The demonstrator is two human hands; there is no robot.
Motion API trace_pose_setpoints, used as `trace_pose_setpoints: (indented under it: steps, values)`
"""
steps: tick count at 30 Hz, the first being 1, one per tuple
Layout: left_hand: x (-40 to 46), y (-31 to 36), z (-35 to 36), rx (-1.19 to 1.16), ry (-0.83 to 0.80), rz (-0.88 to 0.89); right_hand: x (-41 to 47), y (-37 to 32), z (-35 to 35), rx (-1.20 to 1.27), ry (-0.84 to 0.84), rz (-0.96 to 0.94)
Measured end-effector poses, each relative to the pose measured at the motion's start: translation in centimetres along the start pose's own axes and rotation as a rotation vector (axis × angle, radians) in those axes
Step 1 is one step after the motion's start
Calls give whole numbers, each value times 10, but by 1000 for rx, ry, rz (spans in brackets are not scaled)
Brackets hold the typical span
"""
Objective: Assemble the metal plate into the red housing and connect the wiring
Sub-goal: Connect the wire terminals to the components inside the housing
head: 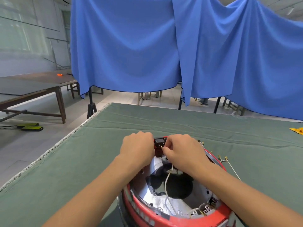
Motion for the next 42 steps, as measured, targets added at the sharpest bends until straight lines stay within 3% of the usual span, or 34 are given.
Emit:
trace_pose_setpoints:
  steps: [8, 42]
  values:
    - [5, -3, 5, -326, -70, 60, -3, -8, 2, 13, 17, -19]
    - [2, -2, -2, -202, -18, 22, -6, -16, 7, -29, 22, -61]
Point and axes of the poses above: each hand's wrist, its own x-axis towards the middle knuckle, its own z-axis out of the palm, y = z × x, the point moved 8 cm from there along x, towards the middle knuckle, and after that the axes turned 5 degrees about -y, right-handed, at the moved point
